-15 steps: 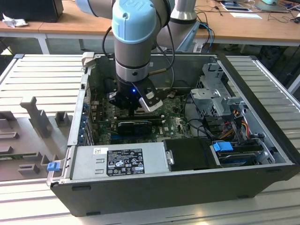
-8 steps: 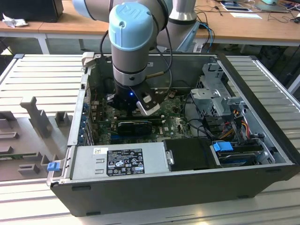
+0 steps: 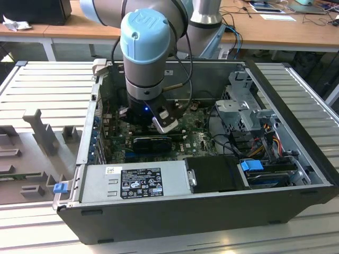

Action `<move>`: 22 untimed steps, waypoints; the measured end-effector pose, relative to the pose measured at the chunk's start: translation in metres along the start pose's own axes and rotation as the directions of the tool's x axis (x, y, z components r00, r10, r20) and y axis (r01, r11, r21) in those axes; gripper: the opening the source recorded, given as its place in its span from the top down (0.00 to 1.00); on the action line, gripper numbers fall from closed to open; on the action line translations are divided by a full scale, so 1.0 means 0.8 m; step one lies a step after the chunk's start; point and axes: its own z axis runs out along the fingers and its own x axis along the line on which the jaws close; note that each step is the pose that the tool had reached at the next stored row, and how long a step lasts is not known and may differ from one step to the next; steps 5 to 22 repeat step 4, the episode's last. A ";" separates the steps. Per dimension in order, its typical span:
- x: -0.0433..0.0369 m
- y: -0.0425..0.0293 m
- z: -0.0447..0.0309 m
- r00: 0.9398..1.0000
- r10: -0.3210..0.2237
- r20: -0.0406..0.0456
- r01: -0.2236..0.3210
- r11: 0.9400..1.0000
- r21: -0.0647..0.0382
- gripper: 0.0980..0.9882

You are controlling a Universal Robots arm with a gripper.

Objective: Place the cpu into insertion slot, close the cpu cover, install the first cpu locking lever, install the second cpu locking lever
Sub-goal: 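Install the second cpu locking lever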

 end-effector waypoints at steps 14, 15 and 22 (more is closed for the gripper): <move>0.000 0.0059 -0.0221 1.000 0.000 0.000 0.000 1.000 0.000 0.99; 0.000 0.0059 -0.0221 1.000 0.000 0.000 0.000 1.000 0.000 0.99; 0.000 0.0059 -0.0221 1.000 0.000 0.000 0.000 1.000 0.000 0.99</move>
